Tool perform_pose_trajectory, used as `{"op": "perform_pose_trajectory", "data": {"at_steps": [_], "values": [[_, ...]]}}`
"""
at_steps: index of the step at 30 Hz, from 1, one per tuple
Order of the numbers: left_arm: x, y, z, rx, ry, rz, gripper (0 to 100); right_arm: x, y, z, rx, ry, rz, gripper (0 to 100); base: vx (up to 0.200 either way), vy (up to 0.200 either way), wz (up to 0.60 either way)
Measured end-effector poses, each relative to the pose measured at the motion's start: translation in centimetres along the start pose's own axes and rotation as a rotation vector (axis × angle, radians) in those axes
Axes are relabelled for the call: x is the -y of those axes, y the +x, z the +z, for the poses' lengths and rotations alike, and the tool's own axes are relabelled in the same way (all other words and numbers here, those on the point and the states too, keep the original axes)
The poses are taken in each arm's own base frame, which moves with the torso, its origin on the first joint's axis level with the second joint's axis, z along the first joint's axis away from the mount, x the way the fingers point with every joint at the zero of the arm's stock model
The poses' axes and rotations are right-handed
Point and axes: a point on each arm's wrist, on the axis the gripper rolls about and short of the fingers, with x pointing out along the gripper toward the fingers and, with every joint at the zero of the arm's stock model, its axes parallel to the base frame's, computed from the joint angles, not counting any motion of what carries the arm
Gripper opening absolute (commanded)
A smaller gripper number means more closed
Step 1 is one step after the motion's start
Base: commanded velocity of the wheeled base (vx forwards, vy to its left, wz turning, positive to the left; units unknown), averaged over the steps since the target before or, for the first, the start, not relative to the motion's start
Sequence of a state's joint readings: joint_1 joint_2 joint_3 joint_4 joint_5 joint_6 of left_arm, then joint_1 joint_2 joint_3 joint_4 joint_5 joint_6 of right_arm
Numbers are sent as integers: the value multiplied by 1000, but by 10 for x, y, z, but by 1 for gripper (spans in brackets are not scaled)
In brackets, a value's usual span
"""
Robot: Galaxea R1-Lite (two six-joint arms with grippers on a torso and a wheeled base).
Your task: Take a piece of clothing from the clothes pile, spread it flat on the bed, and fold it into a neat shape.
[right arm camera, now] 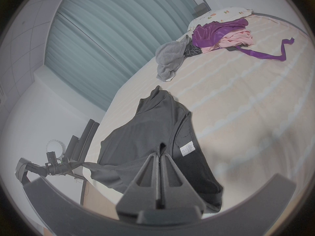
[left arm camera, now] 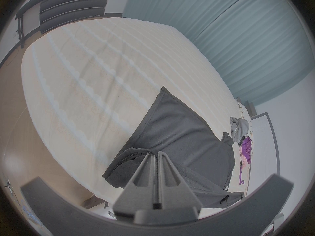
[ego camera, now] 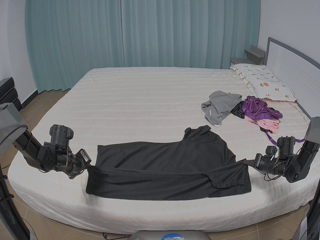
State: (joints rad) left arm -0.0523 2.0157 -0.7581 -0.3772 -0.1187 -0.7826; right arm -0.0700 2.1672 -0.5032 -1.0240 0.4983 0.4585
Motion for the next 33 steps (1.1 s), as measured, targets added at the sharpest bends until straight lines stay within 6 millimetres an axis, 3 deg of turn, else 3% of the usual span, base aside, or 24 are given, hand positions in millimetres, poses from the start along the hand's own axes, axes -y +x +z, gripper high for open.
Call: {"op": "perform_pose_trajectory", "data": {"at_steps": [18, 26, 27, 28, 33], "values": [[-3, 49, 6, -36, -7, 43, 0, 5, 49, 16, -56, 6, -31, 0, 0, 0, 0], [-7, 61, 7, -44, -12, 61, 0, 10, 61, 17, -85, 7, -47, 0, 0, 0, 0], [-7, 61, 7, -45, -13, 63, 100, 11, 62, 16, -88, 7, -48, 0, 0, 0, 0], [-8, 62, 7, -47, -13, 65, 100, 11, 63, 15, -91, 8, -49, 100, 0, 0, 0], [-8, 63, 7, -54, -15, 72, 100, 12, 65, 13, -103, 13, -50, 100, 0, 0, 0]]}}
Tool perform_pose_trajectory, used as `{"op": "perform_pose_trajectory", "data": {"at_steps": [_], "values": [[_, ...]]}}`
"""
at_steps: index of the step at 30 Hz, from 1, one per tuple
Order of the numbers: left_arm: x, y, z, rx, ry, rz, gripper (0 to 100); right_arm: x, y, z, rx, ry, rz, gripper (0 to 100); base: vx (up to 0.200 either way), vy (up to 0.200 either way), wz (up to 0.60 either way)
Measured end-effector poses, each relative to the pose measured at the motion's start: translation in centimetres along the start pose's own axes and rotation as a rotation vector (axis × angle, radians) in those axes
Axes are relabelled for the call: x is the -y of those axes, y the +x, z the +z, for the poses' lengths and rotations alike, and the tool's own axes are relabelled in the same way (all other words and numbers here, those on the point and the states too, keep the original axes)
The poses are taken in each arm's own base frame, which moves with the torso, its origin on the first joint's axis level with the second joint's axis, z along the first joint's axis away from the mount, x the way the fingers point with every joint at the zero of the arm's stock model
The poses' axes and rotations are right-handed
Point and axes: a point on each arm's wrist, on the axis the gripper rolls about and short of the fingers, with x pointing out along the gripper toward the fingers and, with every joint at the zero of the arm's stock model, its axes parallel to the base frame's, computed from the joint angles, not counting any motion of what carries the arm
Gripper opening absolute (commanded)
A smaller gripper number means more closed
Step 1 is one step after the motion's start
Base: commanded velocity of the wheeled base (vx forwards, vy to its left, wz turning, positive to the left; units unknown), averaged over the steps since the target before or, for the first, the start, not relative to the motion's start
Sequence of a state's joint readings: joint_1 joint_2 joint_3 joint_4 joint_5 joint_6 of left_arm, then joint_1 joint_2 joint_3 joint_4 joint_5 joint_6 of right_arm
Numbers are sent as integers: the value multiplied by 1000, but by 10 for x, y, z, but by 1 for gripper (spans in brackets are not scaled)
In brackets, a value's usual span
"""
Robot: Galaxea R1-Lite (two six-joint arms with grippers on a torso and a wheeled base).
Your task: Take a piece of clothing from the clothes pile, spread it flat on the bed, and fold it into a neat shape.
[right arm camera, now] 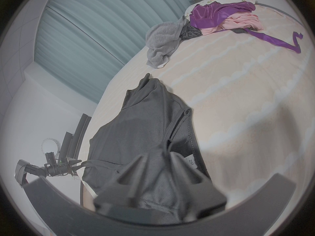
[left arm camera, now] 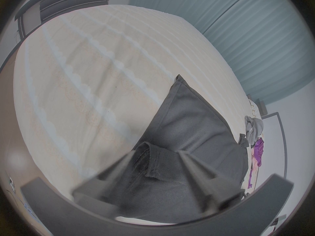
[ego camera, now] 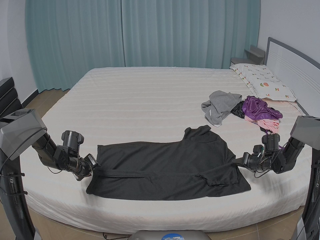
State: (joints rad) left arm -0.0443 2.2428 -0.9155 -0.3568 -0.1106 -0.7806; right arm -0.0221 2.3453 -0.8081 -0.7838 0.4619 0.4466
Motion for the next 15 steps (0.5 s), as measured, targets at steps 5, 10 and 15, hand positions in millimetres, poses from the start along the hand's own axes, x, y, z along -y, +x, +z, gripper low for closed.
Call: {"op": "perform_pose_trajectory", "data": {"at_steps": [5, 10, 15], "values": [[2, 1, 4, 10, -4, -6, 100, -1, -1, 1, 6, 11, 10, 100, 0, 0, 0], [8, 0, 15, 40, -8, -29, 100, -3, -4, 4, 19, 74, 21, 100, 0, 0, 0], [22, 2, 35, 100, 0, -81, 100, -5, -5, 6, 42, 119, 37, 100, 0, 0, 0]]}}
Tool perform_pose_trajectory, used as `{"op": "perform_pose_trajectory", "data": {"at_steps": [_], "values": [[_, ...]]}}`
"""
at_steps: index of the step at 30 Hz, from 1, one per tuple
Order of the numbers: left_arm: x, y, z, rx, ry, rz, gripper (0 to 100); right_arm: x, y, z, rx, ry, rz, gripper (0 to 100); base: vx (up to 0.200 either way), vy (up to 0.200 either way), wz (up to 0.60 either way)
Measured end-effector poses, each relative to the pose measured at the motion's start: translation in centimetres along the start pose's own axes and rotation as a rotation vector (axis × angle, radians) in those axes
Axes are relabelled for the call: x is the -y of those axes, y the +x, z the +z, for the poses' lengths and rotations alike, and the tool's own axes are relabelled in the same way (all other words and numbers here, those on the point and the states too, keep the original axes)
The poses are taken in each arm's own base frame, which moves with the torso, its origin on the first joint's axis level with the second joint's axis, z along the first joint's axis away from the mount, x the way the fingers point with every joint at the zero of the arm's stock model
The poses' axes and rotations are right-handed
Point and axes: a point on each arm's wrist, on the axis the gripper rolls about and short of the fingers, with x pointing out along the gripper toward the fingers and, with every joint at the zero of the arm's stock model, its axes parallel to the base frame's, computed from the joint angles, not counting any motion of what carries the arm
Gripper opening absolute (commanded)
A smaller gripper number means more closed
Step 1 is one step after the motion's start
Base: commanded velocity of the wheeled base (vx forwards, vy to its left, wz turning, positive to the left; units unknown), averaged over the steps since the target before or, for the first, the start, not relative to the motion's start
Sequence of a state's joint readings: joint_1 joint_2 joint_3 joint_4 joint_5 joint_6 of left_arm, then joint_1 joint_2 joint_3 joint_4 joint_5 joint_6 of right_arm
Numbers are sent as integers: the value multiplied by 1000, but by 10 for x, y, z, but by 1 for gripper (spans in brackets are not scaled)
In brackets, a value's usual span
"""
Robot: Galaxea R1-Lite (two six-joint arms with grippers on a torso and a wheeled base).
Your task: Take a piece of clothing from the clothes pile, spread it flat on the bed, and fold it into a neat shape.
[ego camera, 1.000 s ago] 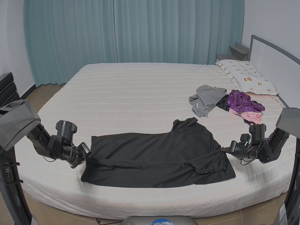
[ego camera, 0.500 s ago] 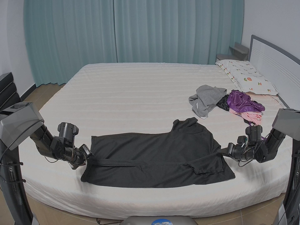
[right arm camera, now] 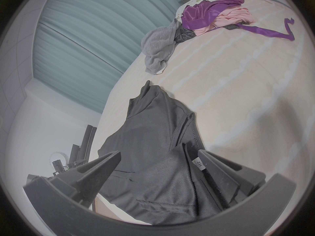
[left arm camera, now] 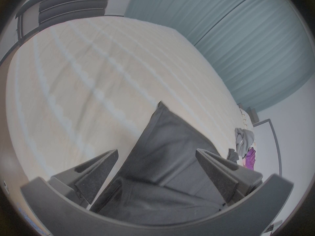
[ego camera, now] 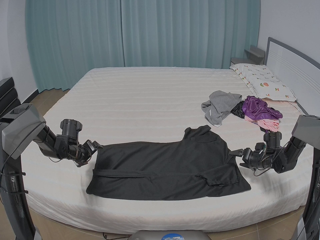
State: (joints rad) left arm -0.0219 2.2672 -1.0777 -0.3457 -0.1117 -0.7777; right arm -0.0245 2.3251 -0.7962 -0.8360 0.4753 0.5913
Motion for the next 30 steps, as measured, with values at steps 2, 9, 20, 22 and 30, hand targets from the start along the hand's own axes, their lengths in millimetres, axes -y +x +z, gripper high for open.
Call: {"op": "perform_pose_trajectory", "data": {"at_steps": [2, 9, 20, 22, 30], "values": [[5, 5, 7, 18, 8, -18, 100, -1, 0, 0, 7, 8, 6, 100, 0, 0, 0], [22, 36, 26, 68, 49, -79, 100, -1, 2, -7, -5, 15, 10, 100, 0, 0, 0], [20, 91, 33, 104, 140, -91, 100, 3, 6, -14, -29, 29, -1, 100, 0, 0, 0], [18, 98, 35, 112, 138, -92, 100, 3, 7, -15, -30, 30, -2, 100, 0, 0, 0], [16, 114, 45, 201, 124, -94, 100, 4, 6, -15, -32, 32, -5, 100, 0, 0, 0]]}}
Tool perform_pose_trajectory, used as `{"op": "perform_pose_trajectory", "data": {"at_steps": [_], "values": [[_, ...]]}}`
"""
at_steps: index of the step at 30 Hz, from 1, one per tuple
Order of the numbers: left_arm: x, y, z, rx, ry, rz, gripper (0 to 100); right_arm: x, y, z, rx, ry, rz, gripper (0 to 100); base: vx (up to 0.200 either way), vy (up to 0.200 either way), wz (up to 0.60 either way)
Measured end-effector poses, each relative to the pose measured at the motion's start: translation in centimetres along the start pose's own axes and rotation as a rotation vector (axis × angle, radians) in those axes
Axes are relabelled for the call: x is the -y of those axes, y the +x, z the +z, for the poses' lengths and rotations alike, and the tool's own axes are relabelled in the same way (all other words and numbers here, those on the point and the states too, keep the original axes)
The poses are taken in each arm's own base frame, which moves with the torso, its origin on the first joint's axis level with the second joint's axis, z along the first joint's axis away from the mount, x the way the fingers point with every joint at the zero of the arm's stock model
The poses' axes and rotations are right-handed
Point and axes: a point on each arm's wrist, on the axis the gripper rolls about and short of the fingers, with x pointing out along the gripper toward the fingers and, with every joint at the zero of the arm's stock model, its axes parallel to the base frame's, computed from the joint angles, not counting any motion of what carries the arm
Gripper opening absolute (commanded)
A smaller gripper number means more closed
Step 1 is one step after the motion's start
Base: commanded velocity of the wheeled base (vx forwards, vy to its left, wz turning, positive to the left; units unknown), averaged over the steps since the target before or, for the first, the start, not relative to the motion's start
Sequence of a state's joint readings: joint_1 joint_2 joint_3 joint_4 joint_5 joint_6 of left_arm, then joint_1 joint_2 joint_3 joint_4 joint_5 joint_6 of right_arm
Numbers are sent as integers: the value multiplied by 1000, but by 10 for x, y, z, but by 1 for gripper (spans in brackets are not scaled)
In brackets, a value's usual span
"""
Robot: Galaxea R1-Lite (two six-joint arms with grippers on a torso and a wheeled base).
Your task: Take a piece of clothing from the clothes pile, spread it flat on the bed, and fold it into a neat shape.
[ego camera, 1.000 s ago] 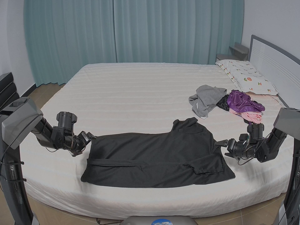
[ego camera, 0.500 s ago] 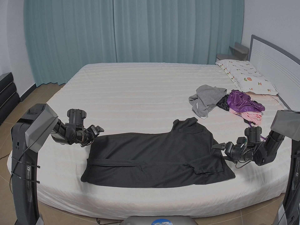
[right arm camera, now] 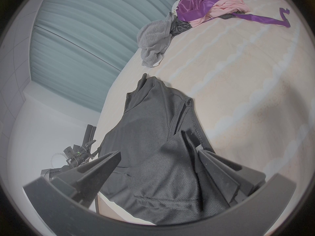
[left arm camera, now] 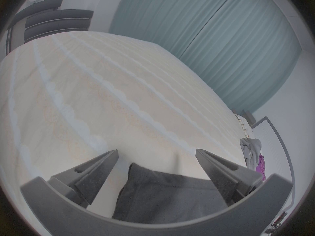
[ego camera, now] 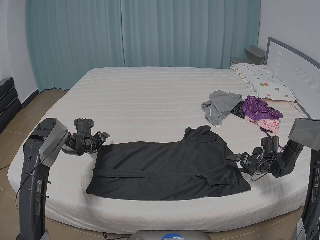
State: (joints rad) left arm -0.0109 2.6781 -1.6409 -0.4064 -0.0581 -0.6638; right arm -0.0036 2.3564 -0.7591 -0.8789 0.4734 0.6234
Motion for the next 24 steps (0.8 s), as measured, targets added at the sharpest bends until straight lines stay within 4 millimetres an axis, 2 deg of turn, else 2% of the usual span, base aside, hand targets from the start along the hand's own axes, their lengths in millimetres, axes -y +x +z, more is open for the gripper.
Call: {"op": "perform_pose_trajectory", "data": {"at_steps": [2, 3, 13, 24], "values": [[-2, 3, -1, 7, -2, 1, 100, 0, 0, 0, -1, 0, -1, 100, 0, 0, 0], [-2, 4, -1, 6, -3, 1, 0, 0, 0, 0, -1, -1, -1, 100, 0, 0, 0], [-3, 8, -3, 13, -75, -5, 0, -4, 4, 3, 12, -14, 5, 100, 0, 0, 0], [4, -3, 10, 57, -205, -32, 0, -30, 24, 29, 152, -132, -30, 100, 0, 0, 0]]}}
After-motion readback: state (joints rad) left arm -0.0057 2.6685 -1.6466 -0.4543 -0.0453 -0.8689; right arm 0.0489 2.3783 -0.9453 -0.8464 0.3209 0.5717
